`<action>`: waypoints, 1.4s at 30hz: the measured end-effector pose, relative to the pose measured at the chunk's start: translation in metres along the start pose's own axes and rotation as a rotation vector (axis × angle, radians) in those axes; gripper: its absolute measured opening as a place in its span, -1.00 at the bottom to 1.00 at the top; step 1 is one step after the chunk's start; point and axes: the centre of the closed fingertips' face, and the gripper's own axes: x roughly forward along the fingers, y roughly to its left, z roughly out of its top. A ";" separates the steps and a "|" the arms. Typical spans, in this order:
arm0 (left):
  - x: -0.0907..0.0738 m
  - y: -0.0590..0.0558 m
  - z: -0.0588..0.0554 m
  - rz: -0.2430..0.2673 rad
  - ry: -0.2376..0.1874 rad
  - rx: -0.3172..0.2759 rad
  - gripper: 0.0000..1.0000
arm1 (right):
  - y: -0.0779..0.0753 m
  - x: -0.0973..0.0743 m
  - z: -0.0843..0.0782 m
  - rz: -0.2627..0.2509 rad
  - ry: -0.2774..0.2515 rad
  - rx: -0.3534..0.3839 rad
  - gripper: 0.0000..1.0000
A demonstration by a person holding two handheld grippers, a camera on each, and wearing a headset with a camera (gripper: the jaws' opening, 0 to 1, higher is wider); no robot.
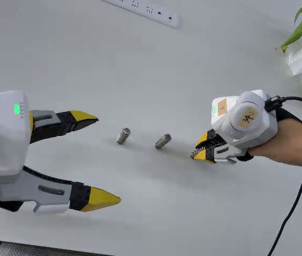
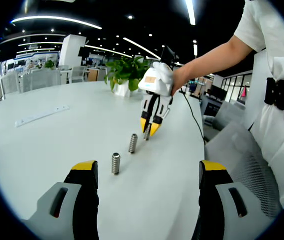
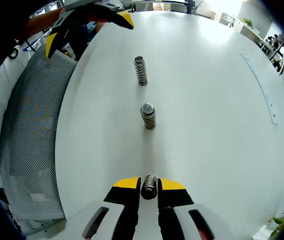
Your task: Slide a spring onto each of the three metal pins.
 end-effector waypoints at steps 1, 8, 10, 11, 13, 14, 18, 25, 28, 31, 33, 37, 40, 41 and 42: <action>0.000 0.000 0.000 0.000 0.002 0.000 0.63 | 0.000 0.000 0.000 0.000 -0.002 0.001 -0.79; -0.002 -0.001 -0.001 0.005 0.012 0.012 0.64 | -0.001 -0.008 0.002 -0.015 -0.030 0.026 -0.72; -0.003 0.001 -0.004 0.009 0.031 0.023 0.65 | -0.002 -0.011 0.005 -0.022 -0.058 0.057 -0.70; -0.003 0.001 -0.004 0.010 0.032 0.024 0.65 | -0.002 -0.013 0.005 -0.026 -0.066 0.066 -0.67; -0.005 0.001 -0.003 0.012 0.031 0.027 0.67 | -0.003 -0.018 0.005 -0.041 -0.087 0.084 -0.63; -0.006 0.001 -0.003 0.014 0.036 0.033 0.67 | -0.003 -0.022 0.005 -0.049 -0.102 0.095 -0.61; -0.008 0.001 -0.001 0.021 0.035 0.057 0.69 | -0.002 -0.034 0.007 -0.068 -0.159 0.141 -0.52; -0.014 0.001 0.001 0.044 0.049 0.074 0.75 | 0.005 -0.059 0.006 -0.122 -0.294 0.228 -0.36; -0.016 0.001 -0.001 0.060 0.056 0.075 0.77 | 0.011 -0.070 0.002 -0.146 -0.356 0.264 -0.24; -0.022 0.001 0.002 0.080 0.047 0.070 0.81 | 0.023 -0.080 -0.006 -0.164 -0.412 0.299 -0.15; -0.024 0.001 0.004 0.092 0.039 0.088 0.85 | 0.029 -0.085 -0.008 -0.174 -0.456 0.314 -0.05; -0.025 0.002 0.001 0.110 0.058 0.107 0.94 | 0.046 -0.092 -0.014 -0.191 -0.546 0.357 0.20; -0.027 0.002 0.000 0.126 0.060 0.107 0.98 | 0.056 -0.094 -0.017 -0.198 -0.603 0.382 0.38; -0.027 0.002 0.000 0.132 0.053 0.105 0.98 | 0.059 -0.094 -0.018 -0.200 -0.616 0.383 0.45; -0.027 0.003 -0.002 0.138 0.055 0.093 0.98 | 0.063 -0.094 -0.021 -0.202 -0.632 0.383 0.51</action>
